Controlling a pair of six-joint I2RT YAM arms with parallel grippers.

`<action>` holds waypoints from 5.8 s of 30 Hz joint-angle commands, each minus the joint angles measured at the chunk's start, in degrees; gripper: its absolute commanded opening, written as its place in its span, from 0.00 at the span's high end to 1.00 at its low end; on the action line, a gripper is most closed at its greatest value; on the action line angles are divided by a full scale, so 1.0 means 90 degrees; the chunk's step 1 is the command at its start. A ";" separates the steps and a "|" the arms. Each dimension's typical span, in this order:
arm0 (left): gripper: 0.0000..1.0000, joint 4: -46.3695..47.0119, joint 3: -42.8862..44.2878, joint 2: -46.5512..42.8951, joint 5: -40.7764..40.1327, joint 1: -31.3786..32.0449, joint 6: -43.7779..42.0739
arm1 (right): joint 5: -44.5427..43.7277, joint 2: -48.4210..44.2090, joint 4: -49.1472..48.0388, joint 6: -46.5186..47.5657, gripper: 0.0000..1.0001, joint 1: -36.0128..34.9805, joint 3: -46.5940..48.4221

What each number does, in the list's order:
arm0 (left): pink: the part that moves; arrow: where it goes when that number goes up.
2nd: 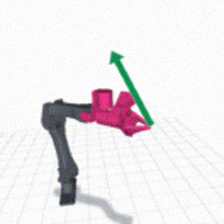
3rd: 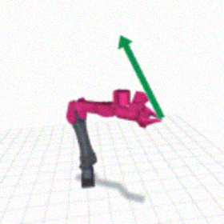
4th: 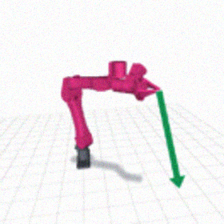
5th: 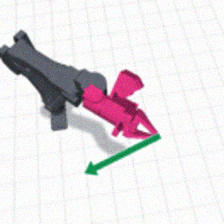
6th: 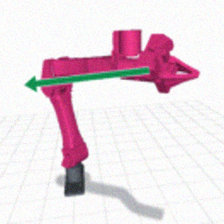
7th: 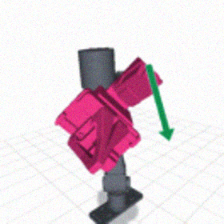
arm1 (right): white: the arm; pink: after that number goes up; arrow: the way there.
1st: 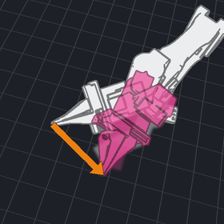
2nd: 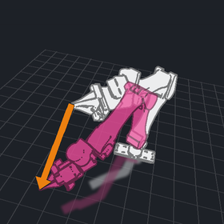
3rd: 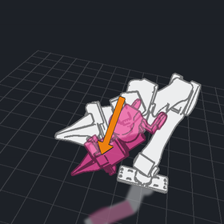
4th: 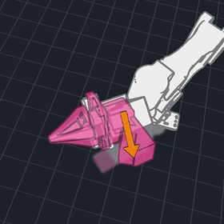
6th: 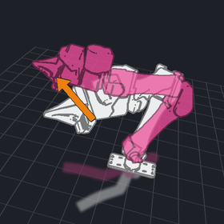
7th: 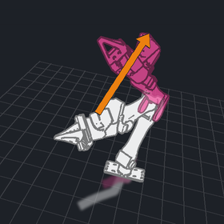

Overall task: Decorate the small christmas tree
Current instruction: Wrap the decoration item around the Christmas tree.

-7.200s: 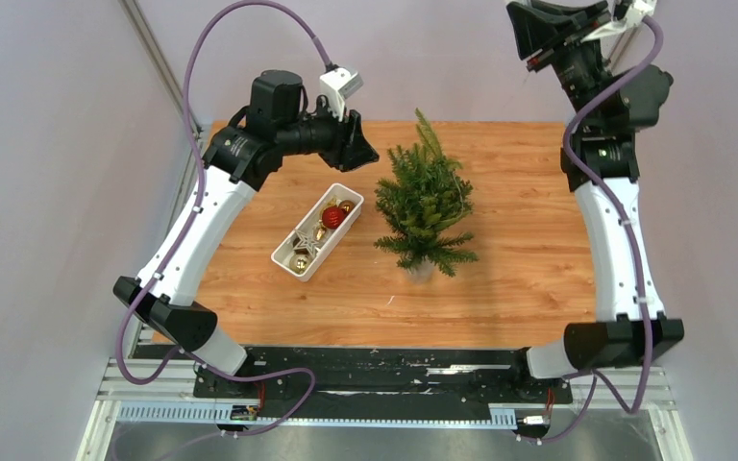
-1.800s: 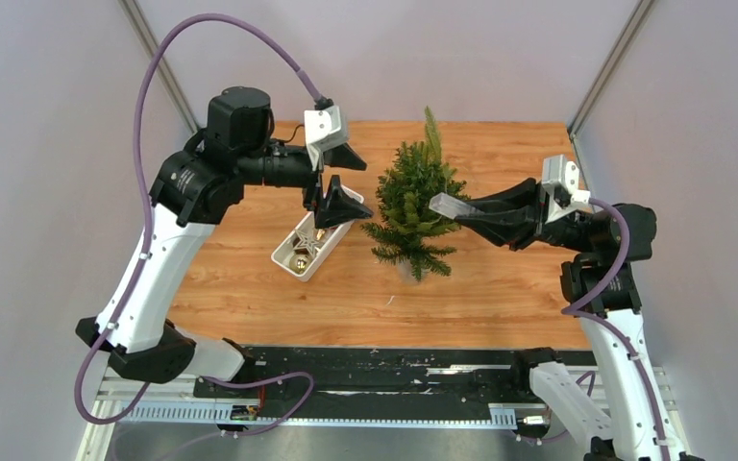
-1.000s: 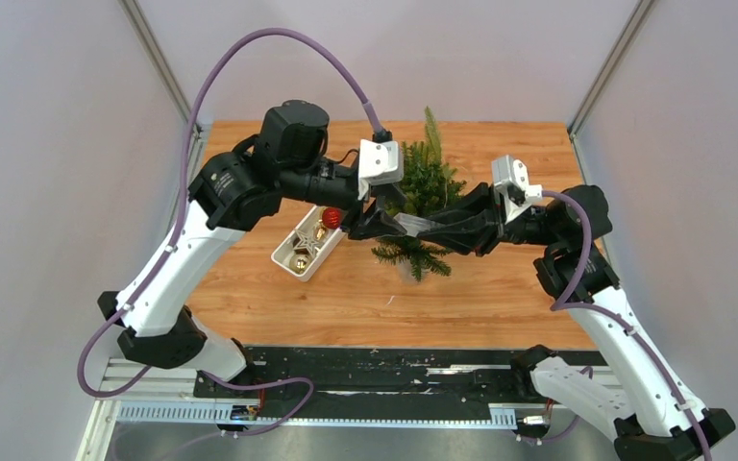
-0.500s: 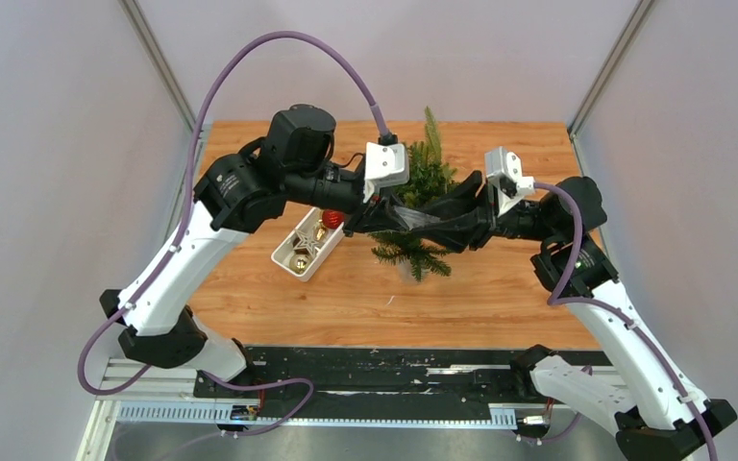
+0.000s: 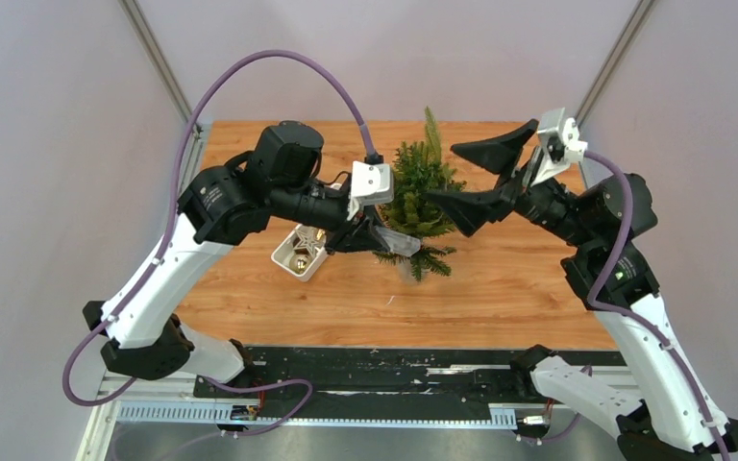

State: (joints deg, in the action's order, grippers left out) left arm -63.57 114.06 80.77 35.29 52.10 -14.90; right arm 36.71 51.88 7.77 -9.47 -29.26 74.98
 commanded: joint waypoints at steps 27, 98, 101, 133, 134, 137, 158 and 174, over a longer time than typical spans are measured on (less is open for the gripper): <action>1.00 -0.0425 -0.1744 -0.1431 -0.0173 -0.0812 -0.0514 | -0.2836 0.1531 0.1506 -0.0056 0.05 -0.0211 0.0458; 1.00 -0.2399 -0.2045 -0.3208 -0.0050 -0.2356 -0.1588 | -0.2907 0.1957 0.1471 0.0667 0.78 -0.0174 0.0135; 1.00 -0.2049 -0.2843 -0.3319 -0.0792 -0.2356 -0.1489 | -0.2853 0.1990 0.1464 0.0683 0.79 -0.0154 0.0145; 1.00 0.2562 -0.3890 -0.1723 -0.0741 -0.3201 -0.0608 | -0.1818 0.1834 0.1412 0.1020 0.87 0.0028 0.0059; 1.00 0.2481 -0.3700 -0.1735 -0.0731 -0.3201 -0.0634 | -0.1804 0.1843 0.1410 0.1021 0.87 0.0025 0.0060; 1.00 0.2390 -0.3481 -0.1692 -0.0875 -0.3201 -0.0857 | -0.1761 0.1881 0.1412 0.1014 0.87 0.0023 0.0106; 1.00 0.2564 -0.2849 -0.0163 -0.0272 -0.3203 -0.0834 | -0.1324 0.2000 0.1399 0.1195 0.87 0.0044 0.0261; 1.00 0.1660 -0.2337 -0.1086 -0.0120 -0.3208 -0.1004 | -0.1343 0.2082 0.1363 0.1181 0.87 0.0046 0.0189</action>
State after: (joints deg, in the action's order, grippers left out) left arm -47.24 97.17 68.79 38.48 23.55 -21.17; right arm 23.88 70.08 18.11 -0.27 -29.04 76.44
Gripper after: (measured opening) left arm 0.288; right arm 0.251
